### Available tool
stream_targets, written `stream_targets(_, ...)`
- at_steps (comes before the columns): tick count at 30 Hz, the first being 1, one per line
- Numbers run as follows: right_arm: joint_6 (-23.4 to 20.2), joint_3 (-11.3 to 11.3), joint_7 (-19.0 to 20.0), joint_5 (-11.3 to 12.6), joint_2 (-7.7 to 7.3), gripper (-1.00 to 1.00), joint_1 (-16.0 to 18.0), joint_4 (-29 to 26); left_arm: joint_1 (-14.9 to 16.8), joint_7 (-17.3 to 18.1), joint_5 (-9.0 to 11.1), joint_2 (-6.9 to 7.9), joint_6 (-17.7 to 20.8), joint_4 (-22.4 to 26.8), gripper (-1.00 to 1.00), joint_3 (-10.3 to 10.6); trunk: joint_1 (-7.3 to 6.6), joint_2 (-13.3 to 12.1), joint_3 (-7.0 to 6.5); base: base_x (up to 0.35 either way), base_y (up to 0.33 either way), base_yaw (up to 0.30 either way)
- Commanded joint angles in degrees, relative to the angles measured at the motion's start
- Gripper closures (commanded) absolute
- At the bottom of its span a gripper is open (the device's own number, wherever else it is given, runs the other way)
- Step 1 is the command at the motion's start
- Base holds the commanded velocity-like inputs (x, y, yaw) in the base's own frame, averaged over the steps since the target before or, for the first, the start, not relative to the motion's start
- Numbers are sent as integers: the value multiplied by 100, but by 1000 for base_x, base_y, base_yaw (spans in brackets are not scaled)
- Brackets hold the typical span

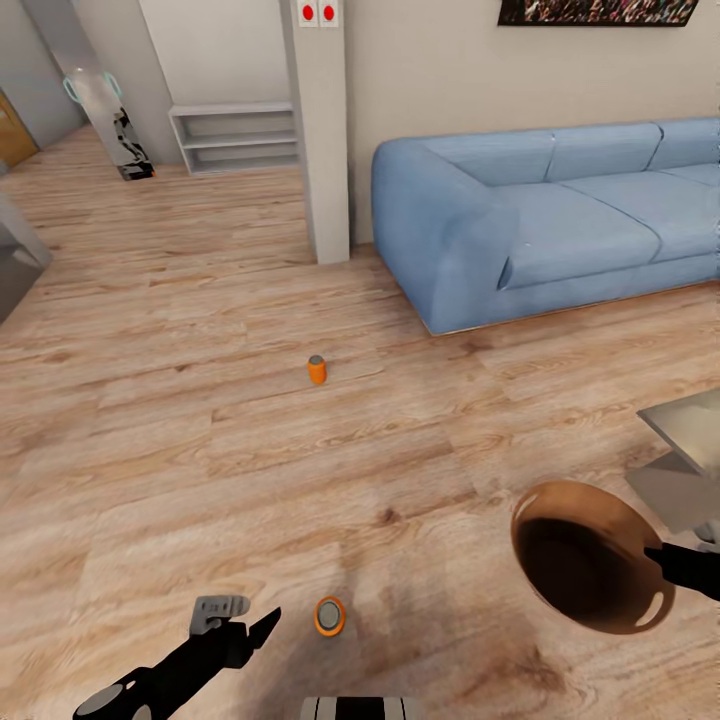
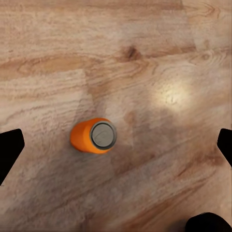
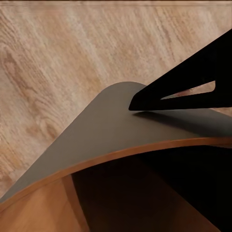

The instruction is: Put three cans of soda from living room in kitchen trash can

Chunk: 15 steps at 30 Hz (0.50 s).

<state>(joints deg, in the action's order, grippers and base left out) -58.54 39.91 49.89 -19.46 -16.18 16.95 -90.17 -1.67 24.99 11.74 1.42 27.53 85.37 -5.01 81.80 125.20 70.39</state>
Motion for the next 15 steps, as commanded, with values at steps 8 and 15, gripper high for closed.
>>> stream_targets(8, -17, 0, 12, 48, -3, 100, 2, -1, 0, -1, -6, 3, -42, -3, -100, 7, 0, 0, 0, -66, -255, 0)
stream_targets(15, -17, 0, 12, 48, -8, 100, 2, -1, 0, -4, -10, -8, -58, -3, -100, 15, 0, 0, 0, -1, -18, 0)
